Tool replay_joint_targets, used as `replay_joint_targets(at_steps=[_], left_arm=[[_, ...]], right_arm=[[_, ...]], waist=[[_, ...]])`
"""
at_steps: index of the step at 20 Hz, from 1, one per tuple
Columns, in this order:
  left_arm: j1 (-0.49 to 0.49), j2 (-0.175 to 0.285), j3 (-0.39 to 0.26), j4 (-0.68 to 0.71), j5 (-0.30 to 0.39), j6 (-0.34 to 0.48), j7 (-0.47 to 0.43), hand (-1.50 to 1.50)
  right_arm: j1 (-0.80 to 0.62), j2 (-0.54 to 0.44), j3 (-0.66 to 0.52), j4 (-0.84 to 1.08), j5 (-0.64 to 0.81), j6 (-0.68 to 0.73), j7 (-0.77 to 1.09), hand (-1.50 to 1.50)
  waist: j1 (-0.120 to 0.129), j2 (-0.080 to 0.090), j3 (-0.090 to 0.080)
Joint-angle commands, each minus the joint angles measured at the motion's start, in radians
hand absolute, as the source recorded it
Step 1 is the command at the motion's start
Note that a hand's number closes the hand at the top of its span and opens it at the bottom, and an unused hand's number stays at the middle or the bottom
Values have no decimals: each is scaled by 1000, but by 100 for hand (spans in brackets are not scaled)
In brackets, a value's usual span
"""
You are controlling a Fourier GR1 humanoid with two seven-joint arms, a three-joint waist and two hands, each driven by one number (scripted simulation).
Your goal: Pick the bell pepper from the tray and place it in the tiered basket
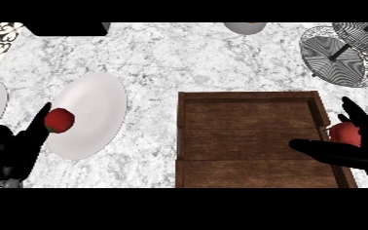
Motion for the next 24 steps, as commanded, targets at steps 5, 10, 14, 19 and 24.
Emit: replay_joint_targets(at_steps=[5,10,14,19,24], left_arm=[[-31,-67,-6,47,-63,-5,-6,0],[-21,-77,4,39,-69,-30,14,0],[0,-48,58,-2,-51,-76,10,0],[3,-69,81,-11,-85,-72,35,0],[-61,-85,82,72,-110,-92,13,0]], right_arm=[[-27,110,8,71,87,20,10,-150],[-115,159,19,153,126,42,15,-150],[-159,162,-68,211,90,104,-2,-150],[-149,217,-79,189,129,118,1,-150],[-161,300,-33,314,170,115,-95,-150]], waist=[[1,4,-4],[3,5,-4],[5,4,-4],[0,3,-4],[-1,4,-4]])
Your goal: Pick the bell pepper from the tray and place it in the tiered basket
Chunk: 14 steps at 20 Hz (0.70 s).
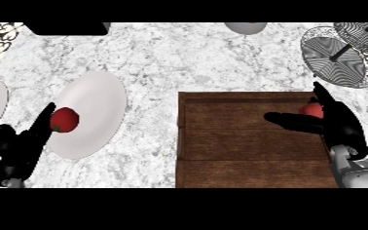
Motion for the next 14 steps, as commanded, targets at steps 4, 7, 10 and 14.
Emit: replay_joint_targets(at_steps=[4,7,10,14], left_arm=[[9,-12,44,46,-5,-50,-41,0],[-35,-15,54,14,-30,-42,28,0],[-38,-33,36,19,-30,-36,41,0],[50,-60,26,-56,-59,-30,3,0]], right_arm=[[-64,72,2,65,51,45,37,-150],[-29,91,-59,133,21,114,-87,-150],[-52,89,6,91,79,102,-116,150],[-129,167,-12,198,168,5,-170,150]], waist=[[0,1,-2],[-2,1,-2],[-2,1,-2],[5,1,-2]])
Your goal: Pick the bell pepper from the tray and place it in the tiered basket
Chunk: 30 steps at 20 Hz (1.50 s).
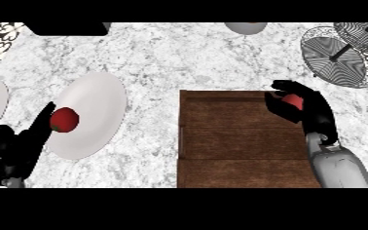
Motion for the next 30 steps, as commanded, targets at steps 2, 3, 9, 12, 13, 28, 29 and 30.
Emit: replay_joint_targets(at_steps=[2,3,9,12,13,28,29,30], left_arm=[[0,-28,7,5,-21,7,-1,0],[-6,-22,1,28,-26,-5,6,0],[0,-7,39,81,-15,-37,-50,0],[-26,-26,4,49,-29,-23,-28,0],[-39,-31,-23,21,-42,-24,-6,0],[-133,-50,-72,31,-62,-24,43,0],[-120,-36,-66,31,-47,-48,49,0],[-123,-31,-53,30,-44,-46,38,0]], right_arm=[[1,36,-32,43,69,-35,-81,150],[-23,40,-23,25,104,-61,-34,150],[103,-15,-89,-127,135,-64,29,150],[-172,-2,23,83,398,-106,238,150],[-212,-28,31,132,440,-72,271,150],[-807,-93,65,657,978,150,560,150],[-857,-98,62,679,1018,153,570,150],[-890,-85,56,718,1048,143,581,150]], waist=[[-2,2,-3],[-2,2,-3],[-10,2,-4],[43,14,-8],[75,23,-11],[147,29,-14],[137,23,-12],[142,27,-12]])
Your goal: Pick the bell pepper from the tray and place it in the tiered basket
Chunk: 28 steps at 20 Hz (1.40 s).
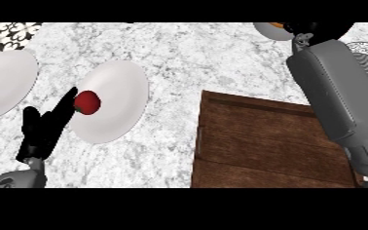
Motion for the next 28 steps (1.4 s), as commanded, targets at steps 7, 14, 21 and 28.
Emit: replay_joint_targets(at_steps=[7,14,21,28], left_arm=[[19,-5,18,4,12,6,10,0],[51,0,35,-6,13,9,-9,0],[37,14,61,34,15,11,-13,0],[19,10,52,43,8,3,-34,0]], right_arm=[[-362,49,-97,307,231,-9,239,150],[-444,-15,-188,475,292,-84,111,150],[-420,-144,-270,602,297,-203,-68,150],[-362,-184,-407,601,189,-470,-246,150]], waist=[[-37,2,6],[-54,4,8],[-71,11,9],[-70,18,11]])
